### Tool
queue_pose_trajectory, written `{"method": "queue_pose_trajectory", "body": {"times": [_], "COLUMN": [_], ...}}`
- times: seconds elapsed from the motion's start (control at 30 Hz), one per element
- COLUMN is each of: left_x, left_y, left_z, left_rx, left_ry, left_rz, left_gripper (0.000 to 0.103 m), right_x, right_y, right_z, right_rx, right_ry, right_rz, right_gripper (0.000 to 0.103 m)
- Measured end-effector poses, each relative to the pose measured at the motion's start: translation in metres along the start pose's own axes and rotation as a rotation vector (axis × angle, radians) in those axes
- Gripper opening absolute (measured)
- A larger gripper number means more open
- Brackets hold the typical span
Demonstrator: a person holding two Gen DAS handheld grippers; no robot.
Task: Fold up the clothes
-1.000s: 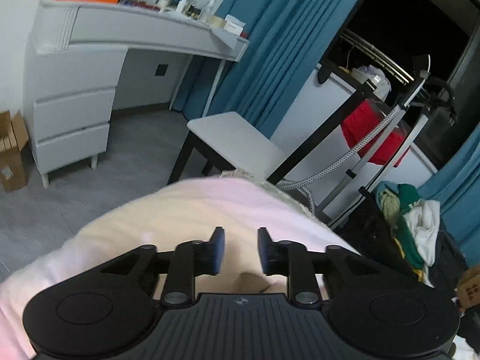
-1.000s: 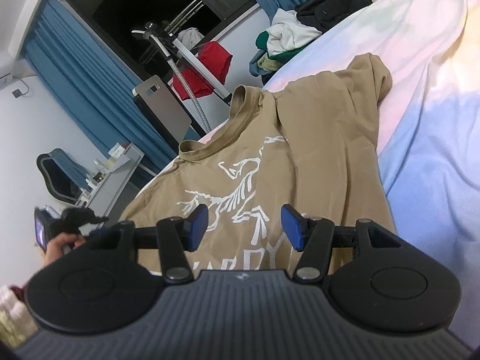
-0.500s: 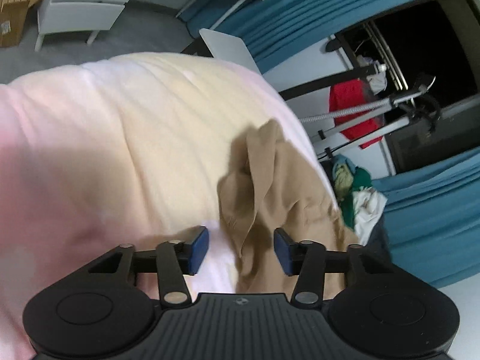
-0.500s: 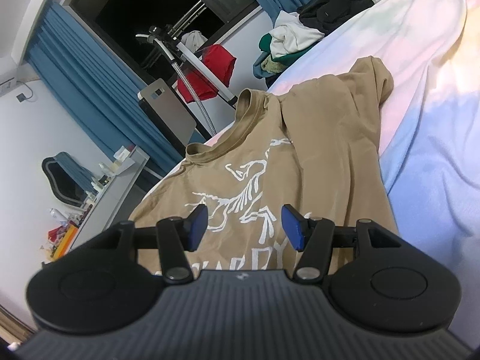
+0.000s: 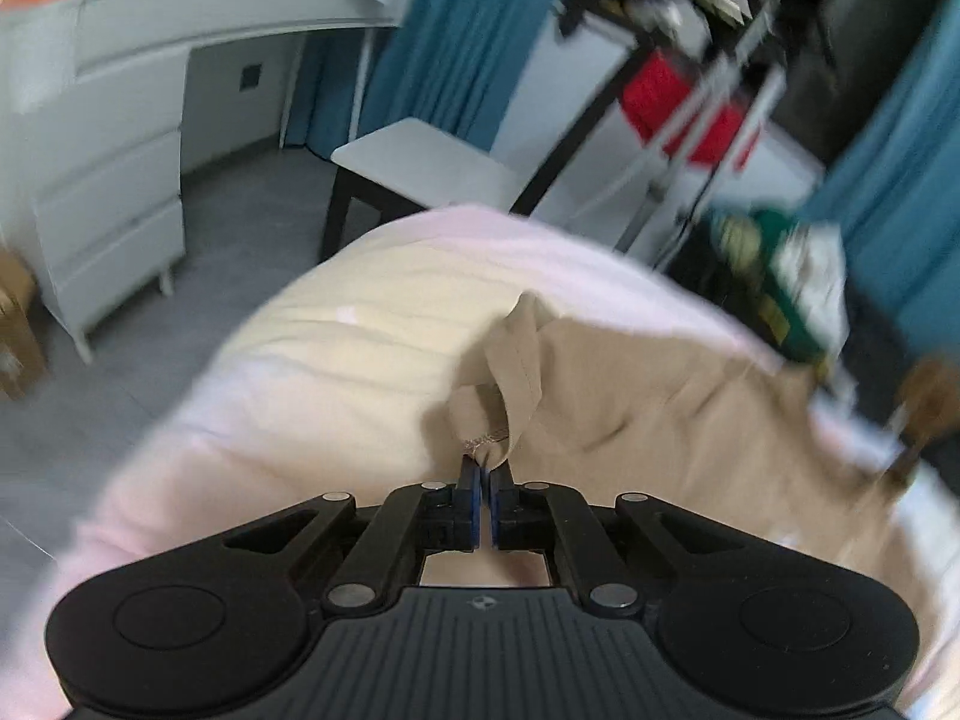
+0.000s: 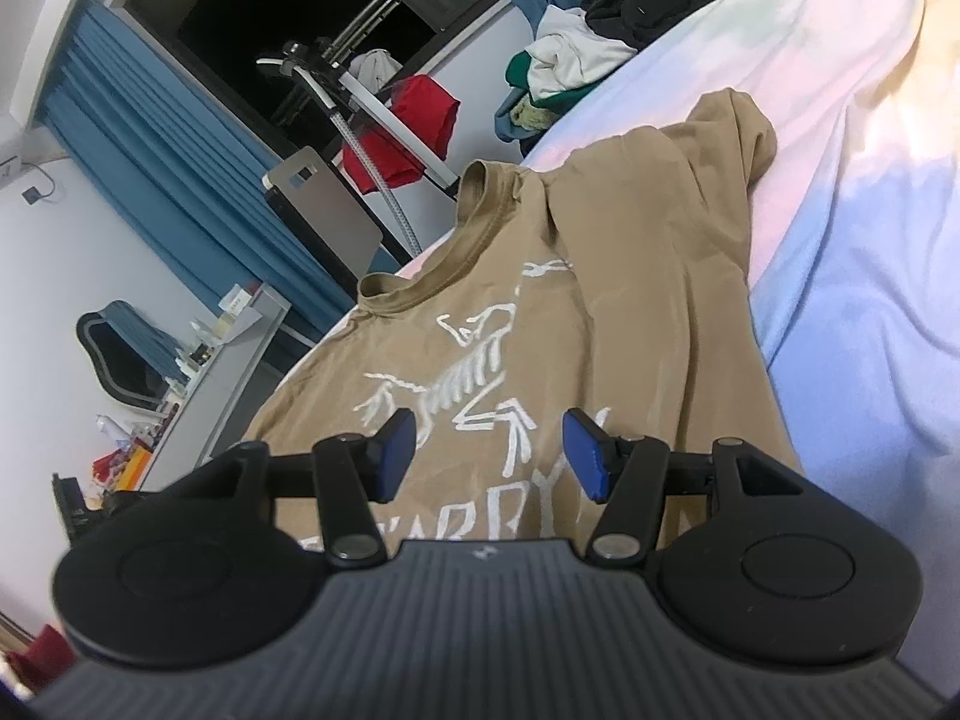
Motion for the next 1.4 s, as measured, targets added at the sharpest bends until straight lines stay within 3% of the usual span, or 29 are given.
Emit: {"method": "queue_pose_trajectory", "body": {"times": [0.1,0.17,0.2,0.27,0.37,0.43,0.5,0.6,0.83,0.9,0.97,1.03,1.1,1.27,1.33,1.4], "left_x": [-0.005,-0.014,-0.016,-0.017,-0.009,-0.003,-0.002,-0.004,-0.001,0.005,0.013,0.019,0.016,-0.014,-0.022,-0.028], "left_y": [-0.001,0.003,0.005,0.010,0.016,0.011,-0.003,-0.028,-0.045,-0.046,-0.043,-0.040,-0.036,-0.041,-0.039,-0.032], "left_z": [0.010,0.019,0.023,0.031,0.041,0.044,0.046,0.045,0.005,-0.011,-0.027,-0.038,-0.043,-0.035,-0.032,-0.027], "left_rx": [-0.011,0.005,0.011,0.016,0.033,0.046,0.052,0.083,0.270,0.304,0.326,0.343,0.358,0.312,0.299,0.293], "left_ry": [0.035,0.127,0.181,0.308,0.443,0.502,0.548,0.610,0.586,0.583,0.541,0.453,0.385,0.323,0.326,0.321], "left_rz": [-0.019,-0.002,0.024,0.109,0.239,0.306,0.320,0.327,0.343,0.379,0.394,0.341,0.248,0.038,0.021,0.022], "left_gripper": [0.008,0.022,0.025,0.045,0.062,0.069,0.072,0.073,0.071,0.063,0.042,0.018,0.011,0.010,0.012,0.020], "right_x": [0.002,0.002,0.002,0.002,0.002,0.002,0.001,0.001,0.001,0.000,0.000,0.000,0.000,-0.001,-0.001,0.000], "right_y": [-0.001,0.000,0.000,0.001,-0.001,-0.003,-0.004,-0.007,-0.015,-0.016,-0.018,-0.019,-0.019,-0.019,-0.018,-0.016], "right_z": [0.001,0.001,0.001,0.001,0.002,0.004,0.006,0.009,0.015,0.017,0.017,0.017,0.017,0.014,0.013,0.010], "right_rx": [-0.005,-0.005,-0.005,-0.005,-0.010,-0.017,-0.023,-0.032,-0.051,-0.055,-0.058,-0.058,-0.055,-0.039,-0.030,-0.022], "right_ry": [0.000,-0.001,-0.001,-0.001,-0.002,-0.002,0.001,0.010,0.023,0.028,0.028,0.029,0.030,0.043,0.048,0.047], "right_rz": [0.006,0.007,0.006,0.003,0.003,0.002,0.001,0.006,0.013,0.011,0.009,0.010,0.015,0.024,0.026,0.025], "right_gripper": [0.058,0.058,0.058,0.058,0.058,0.058,0.058,0.058,0.058,0.058,0.058,0.058,0.058,0.058,0.058,0.058]}}
Point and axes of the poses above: each gripper's, at about its wrist camera, not at the fingertips, and y roughly against the way its jaws point, x to its right, z to its underside, the point moved 10 cm from there along -y, roughly the way its jaws point, and after that the axes turned 8 degrees about z, right-handed, at the moved point
